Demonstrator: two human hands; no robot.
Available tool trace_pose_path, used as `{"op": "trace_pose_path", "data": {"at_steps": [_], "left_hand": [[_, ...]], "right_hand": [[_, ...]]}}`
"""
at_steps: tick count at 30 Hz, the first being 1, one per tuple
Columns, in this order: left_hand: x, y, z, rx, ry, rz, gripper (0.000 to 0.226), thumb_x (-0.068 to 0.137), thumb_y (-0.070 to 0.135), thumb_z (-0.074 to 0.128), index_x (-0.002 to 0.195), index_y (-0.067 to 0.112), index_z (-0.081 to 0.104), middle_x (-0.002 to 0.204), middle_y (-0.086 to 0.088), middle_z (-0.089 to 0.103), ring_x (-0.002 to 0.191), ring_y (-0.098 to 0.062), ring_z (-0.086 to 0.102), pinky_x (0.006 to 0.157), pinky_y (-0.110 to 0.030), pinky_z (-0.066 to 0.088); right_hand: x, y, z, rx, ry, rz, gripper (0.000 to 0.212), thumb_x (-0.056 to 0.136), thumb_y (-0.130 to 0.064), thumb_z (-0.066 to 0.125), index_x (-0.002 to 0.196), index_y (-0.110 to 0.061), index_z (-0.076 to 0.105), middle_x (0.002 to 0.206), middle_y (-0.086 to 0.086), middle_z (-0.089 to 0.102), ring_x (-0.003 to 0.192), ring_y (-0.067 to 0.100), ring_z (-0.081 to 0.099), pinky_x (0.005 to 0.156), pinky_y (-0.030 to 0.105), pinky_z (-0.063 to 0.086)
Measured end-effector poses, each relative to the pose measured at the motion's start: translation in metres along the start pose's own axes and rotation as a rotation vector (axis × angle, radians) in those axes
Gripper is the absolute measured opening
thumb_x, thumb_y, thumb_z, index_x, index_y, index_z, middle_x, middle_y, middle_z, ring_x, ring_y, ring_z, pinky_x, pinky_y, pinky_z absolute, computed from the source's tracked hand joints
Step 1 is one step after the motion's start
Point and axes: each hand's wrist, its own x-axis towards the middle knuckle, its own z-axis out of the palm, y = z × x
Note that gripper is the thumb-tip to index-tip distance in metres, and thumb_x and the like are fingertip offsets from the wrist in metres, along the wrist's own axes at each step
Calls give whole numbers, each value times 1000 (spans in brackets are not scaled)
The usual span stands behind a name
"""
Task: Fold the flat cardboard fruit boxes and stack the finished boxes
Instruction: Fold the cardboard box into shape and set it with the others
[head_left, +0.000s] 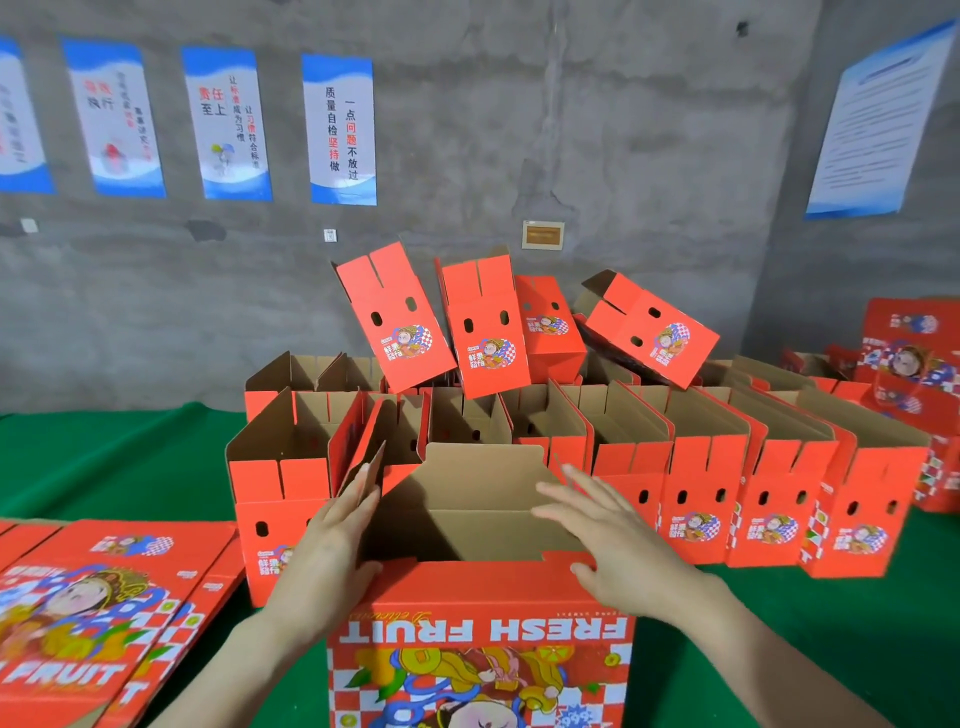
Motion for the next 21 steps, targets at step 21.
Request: {"op": "trace_pose_path", "data": {"at_steps": [21], "left_hand": [[48,4,13,272,-375,-36,74,88,25,52,147,47,14,158,-1,-7,146,-30,-1,116,-48,8]], "right_hand": [[35,-7,-13,-138,-222,24,96,78,-12,60,150,-44,5,157,-9,-25,144,19,-25,116,39,-12]]}}
